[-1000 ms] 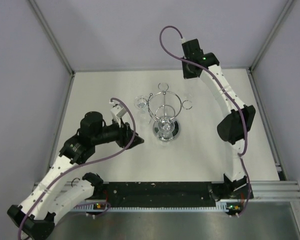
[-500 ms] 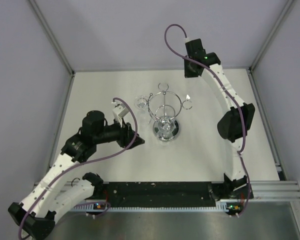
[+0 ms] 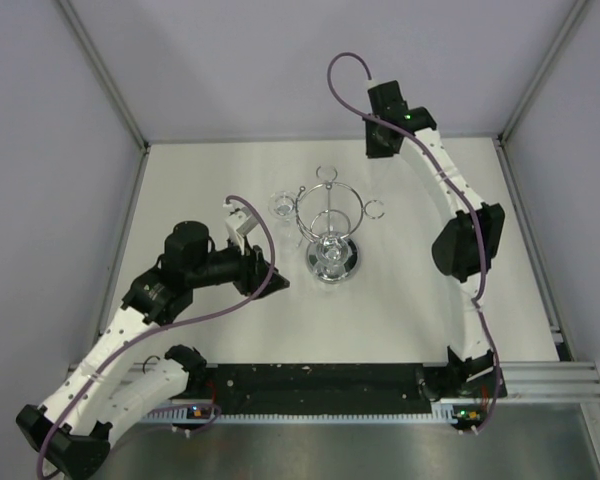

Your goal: Take the wine glass off the wine glass rack

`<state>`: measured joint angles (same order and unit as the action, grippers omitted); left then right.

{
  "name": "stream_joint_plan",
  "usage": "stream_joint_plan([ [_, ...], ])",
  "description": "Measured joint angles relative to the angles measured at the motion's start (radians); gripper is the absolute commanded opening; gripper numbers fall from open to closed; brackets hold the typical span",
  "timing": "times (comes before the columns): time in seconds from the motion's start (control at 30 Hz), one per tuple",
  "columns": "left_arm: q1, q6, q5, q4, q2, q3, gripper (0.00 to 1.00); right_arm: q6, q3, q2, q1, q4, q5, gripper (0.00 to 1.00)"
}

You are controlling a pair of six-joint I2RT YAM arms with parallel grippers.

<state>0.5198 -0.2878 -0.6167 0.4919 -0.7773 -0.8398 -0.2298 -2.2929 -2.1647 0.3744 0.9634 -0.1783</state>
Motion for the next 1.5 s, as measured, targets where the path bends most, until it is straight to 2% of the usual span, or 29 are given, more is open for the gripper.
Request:
stream_joint_plan([
  [0.07,0.000,0.000,0.000,0.000,-0.001,0.000,0.59,0.000,0.000,-0.004,0.000,0.000,0.002,0.23],
  [0.17,0.000,0.000,0.001,0.000,-0.006,0.000,0.59,0.000,0.000,-0.010,0.000,0.000,0.005,0.39],
  [0.27,0.000,0.000,0.000,0.000,-0.011,0.000,0.59,0.000,0.000,-0.013,0.000,0.000,0.008,0.47],
  [0.5,0.000,0.000,0.001,0.001,-0.031,-0.001,0.59,0.002,-0.017,-0.013,0.000,-0.004,0.012,0.54],
  [0.93,0.000,0.000,0.050,0.002,-0.056,-0.042,0.59,0.003,-0.039,0.055,0.001,-0.014,0.034,0.58],
  [1.23,-0.001,-0.072,0.229,0.004,-0.098,-0.168,0.60,0.028,-0.008,0.281,0.010,-0.035,0.005,0.62],
  [1.5,-0.008,-0.109,0.292,0.042,-0.157,-0.272,0.60,0.046,0.280,0.652,0.018,-0.116,-0.034,0.65],
])
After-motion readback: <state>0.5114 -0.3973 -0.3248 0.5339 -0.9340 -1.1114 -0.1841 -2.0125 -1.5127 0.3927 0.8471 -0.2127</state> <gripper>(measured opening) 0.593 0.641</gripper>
